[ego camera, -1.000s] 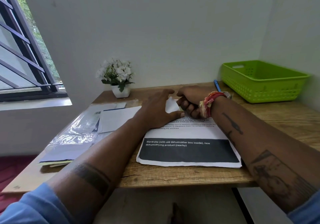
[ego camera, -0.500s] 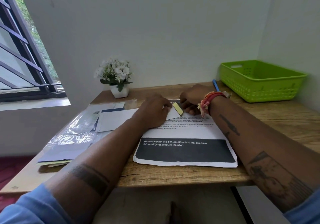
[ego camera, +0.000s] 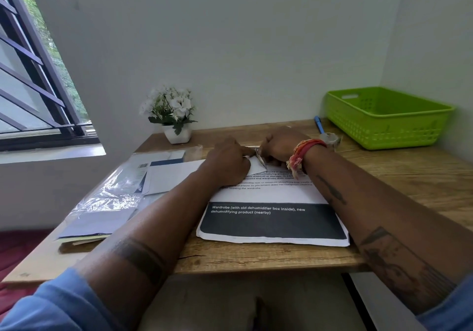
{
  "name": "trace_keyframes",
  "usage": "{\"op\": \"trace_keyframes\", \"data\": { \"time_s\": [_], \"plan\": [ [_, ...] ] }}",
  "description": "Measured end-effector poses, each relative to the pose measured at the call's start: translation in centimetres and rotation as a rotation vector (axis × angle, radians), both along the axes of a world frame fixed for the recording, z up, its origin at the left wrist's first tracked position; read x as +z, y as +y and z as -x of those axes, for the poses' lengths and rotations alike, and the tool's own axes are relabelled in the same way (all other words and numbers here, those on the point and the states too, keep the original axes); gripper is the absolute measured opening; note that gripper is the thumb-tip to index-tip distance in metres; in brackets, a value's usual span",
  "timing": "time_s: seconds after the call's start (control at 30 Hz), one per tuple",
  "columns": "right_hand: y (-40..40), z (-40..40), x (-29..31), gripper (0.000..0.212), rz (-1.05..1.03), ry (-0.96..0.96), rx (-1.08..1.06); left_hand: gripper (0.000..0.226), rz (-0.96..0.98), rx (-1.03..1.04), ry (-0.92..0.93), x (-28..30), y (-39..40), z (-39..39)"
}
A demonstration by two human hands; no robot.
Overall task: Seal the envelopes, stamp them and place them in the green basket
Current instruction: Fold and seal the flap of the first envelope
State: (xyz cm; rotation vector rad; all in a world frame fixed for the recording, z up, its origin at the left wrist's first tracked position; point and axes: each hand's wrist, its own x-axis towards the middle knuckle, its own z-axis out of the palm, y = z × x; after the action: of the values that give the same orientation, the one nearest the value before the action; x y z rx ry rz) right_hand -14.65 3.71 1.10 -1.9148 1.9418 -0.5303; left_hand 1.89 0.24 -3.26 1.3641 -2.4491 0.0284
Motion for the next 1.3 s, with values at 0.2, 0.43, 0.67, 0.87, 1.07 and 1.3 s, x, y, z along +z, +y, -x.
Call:
{"op": "trace_keyframes", "data": {
  "time_s": [0.2,0.43,0.67,0.87,1.07,1.3],
  "plan": [
    [-0.1,-0.2,-0.5,0.023,0.055,0.08,0.018,0.047,0.053,-0.055,0.128,-0.1,0.4,-0.4],
    [-2.2,-0.5,-1.5,0.044,0.099,0.23,-0.063,0.055,0.038,-0.052,0.06,0.0,0.1,-0.4],
    [-2.3,-0.1,-0.5,0.042,-0.083,0.34,0.008,0.055,0.026,-0.013,0.102,0.0,0.2,-0.2],
    [-1.1,1.6,0.0,0.052,-0.132,0.348,0.116,0.03,-0.02,-0.019,0.145,0.3,0.0,0.2],
    [-0.9,2.1,0.5,0.06,-0.181,0.285,0.181,0.028,-0.136,0.053,0.213,0.7,-1.5,0.8],
    [-0.4,2.7,0.4,0.054,-0.174,0.118,0.183,0.025,-0.138,0.1,0.275,0.4,-2.2,1.2]
  ]
}}
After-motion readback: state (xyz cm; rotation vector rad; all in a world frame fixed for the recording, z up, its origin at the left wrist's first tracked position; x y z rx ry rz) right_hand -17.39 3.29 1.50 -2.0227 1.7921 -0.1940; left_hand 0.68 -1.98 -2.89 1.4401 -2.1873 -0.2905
